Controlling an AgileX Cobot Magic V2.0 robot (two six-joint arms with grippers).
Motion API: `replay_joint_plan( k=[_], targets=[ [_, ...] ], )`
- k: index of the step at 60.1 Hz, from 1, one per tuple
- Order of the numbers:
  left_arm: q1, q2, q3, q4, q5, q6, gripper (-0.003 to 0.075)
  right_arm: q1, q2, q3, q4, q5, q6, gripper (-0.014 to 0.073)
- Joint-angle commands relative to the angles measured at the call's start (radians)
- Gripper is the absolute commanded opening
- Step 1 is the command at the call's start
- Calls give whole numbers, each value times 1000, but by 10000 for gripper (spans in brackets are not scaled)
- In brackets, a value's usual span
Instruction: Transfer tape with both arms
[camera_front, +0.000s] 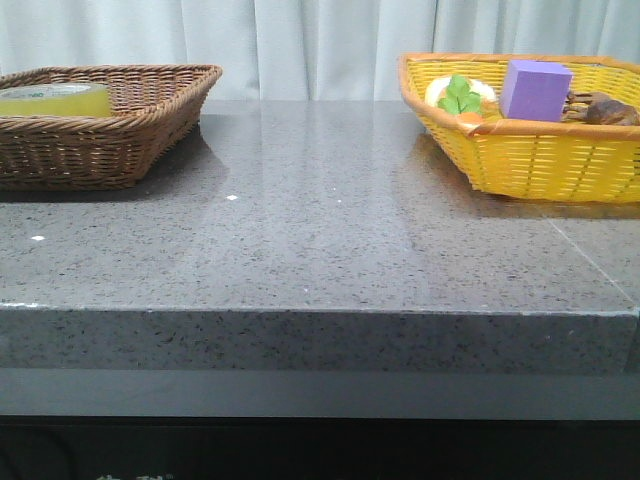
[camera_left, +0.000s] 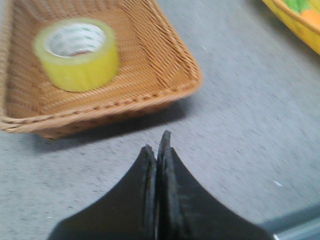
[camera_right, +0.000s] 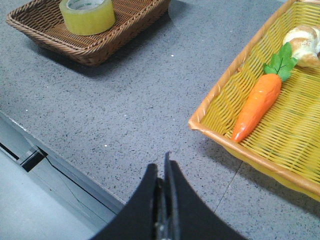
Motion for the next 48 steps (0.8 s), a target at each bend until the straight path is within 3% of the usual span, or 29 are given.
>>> replay_joint_plan(
  k=[1, 9, 21, 44, 48],
  targets=[
    [58, -81, 64, -3, -181, -2, -20, -6, -2, -23, 3, -65, -10, -90],
    [141, -214, 212, -19, -283, -2, -20, -6, -2, -23, 3, -65, -10, -90],
    [203, -412, 378, -83, -315, -2, -20, -6, -2, -23, 3, -65, -10, -90],
    [215, -588, 621, -126, -613, -2, -20, -6, -2, -23, 3, -65, -10, -90],
    [225, -612, 624, -126, -592, -2, -20, -6, -2, -23, 3, -65, -10, -90]
  ],
)
